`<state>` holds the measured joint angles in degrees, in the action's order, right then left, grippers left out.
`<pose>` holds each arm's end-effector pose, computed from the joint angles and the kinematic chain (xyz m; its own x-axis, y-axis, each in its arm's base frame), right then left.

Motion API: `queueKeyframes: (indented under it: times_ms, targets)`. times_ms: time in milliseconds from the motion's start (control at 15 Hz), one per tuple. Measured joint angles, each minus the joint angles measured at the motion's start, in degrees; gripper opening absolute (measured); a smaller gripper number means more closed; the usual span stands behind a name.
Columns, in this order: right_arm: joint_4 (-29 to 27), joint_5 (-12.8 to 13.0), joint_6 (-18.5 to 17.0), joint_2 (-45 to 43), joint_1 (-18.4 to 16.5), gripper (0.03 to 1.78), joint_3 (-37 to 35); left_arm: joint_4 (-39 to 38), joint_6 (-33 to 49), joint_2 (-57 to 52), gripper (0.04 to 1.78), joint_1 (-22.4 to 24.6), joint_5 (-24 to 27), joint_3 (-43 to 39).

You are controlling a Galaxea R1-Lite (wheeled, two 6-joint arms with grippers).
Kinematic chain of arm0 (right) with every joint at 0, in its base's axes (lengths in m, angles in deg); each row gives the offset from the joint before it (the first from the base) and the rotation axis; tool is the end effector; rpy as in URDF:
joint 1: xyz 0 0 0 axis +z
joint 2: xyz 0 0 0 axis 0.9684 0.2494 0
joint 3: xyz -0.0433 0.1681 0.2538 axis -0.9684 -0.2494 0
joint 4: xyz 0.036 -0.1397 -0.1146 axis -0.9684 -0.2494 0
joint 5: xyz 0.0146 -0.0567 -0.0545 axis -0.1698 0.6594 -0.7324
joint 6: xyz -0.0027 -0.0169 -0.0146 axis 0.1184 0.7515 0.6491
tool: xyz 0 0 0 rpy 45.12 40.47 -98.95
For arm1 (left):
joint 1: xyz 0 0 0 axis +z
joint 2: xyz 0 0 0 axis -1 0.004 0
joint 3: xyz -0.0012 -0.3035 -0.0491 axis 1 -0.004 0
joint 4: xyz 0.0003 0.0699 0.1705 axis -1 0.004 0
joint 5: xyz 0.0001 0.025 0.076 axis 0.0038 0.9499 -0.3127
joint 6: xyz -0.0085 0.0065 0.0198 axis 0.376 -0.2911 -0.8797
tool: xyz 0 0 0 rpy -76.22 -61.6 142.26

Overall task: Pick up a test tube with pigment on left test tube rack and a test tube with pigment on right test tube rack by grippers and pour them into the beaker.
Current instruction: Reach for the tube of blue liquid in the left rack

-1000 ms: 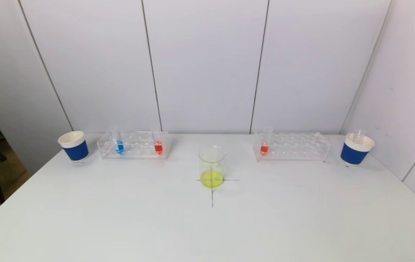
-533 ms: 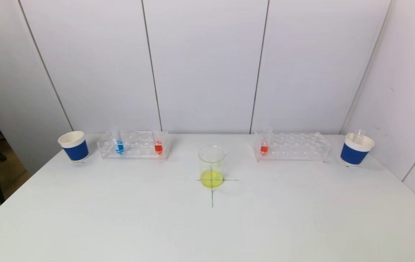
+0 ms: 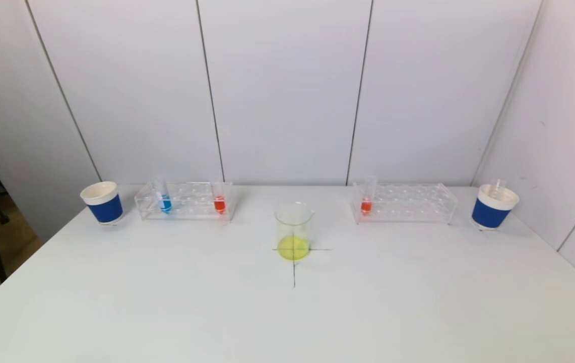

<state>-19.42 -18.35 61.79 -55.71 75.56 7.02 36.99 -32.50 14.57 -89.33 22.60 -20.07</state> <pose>-0.0370 0.0003 0.0759 0.9999 0.0135 0.0069 -0.0134 0.9998 -0.0173 -0.0492 -0.0005 0.1297 1.0000 0.0001 0.0026 -0.0003 0.9959 0.0902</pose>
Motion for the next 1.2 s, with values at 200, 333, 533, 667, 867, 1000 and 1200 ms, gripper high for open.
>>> queueKeyframes:
  times_ms: [200, 333, 533, 667, 867, 1000, 1200]
  targets:
    - [0.0, 0.0, 0.0, 0.0, 0.0, 1.77, 0.0, 0.0, 0.1, 7.9, 1.76, -0.3, -0.1, 8.7]
    - [0.0, 0.0, 0.0, 0.0, 0.0, 1.77, 0.0, -0.9, 0.4, 14.2, 1.76, -0.6, -0.2, 13.8]
    - [0.0, 0.0, 0.0, 0.0, 0.0, 1.77, 0.0, -5.0, 0.6, 24.0, 1.76, -1.1, 0.2, 19.3]
    - [0.0, 0.0, 0.0, 0.0, 0.0, 1.77, 0.0, -8.6, 0.6, 30.2, 1.76, -1.2, 1.0, 21.9]
    - [0.0, 0.0, 0.0, 0.0, 0.0, 1.77, 0.0, -14.0, 0.6, 40.1, 1.76, -1.2, 2.6, 25.5]
    - [0.0, 0.0, 0.0, 0.0, 0.0, 1.77, 0.0, -18.2, 0.6, 46.2, 1.76, -1.0, 4.9, 26.7]
    - [0.0, 0.0, 0.0, 0.0, 0.0, 1.77, 0.0, -25.4, 0.5, 55.8, 1.76, -0.4, 8.1, 27.4]
